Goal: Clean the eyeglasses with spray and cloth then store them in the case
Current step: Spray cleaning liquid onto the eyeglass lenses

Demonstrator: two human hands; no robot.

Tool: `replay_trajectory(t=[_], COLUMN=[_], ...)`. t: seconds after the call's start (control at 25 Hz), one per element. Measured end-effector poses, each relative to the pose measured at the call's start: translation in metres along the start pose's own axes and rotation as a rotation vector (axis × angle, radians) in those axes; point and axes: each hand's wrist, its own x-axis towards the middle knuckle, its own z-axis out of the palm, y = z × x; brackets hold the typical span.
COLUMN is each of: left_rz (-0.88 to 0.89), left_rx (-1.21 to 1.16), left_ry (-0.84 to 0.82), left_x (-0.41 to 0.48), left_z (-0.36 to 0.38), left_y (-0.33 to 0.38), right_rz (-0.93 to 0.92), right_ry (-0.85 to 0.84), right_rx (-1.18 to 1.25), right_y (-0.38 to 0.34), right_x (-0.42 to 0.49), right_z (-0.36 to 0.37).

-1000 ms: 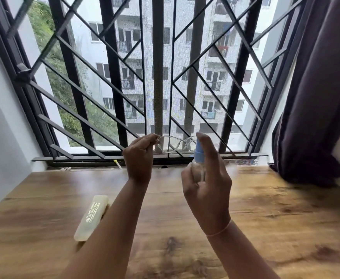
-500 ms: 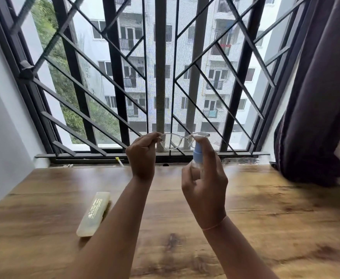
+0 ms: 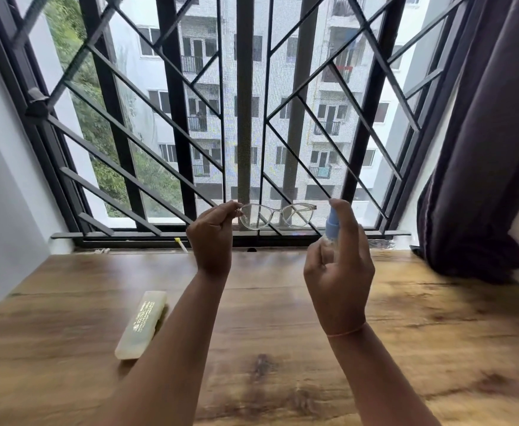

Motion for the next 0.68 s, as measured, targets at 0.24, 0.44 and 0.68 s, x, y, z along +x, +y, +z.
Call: replay_trajectory(t=[0.24,0.44,0.68], left_rz=[-0.008,-0.042,-0.087], left_rx=[0.006,-0.02,-0.017], left_ry=[0.001,-0.006,0.002], left_x=[0.0,-0.001,-0.002], left_z=[-0.002,-0.006,-0.011], left_y=[-0.003,-0.003,-0.008], right_rz=[0.045,0.017,0.364], right_ry=[0.074,0.02,-0.364], right_rx=[0.05,0.174,0.2], right_y=[0.003,0.021,0.115], right_x=[0.002,-0.004,-0.032], right_z=[-0.004,-0.015,-0.024])
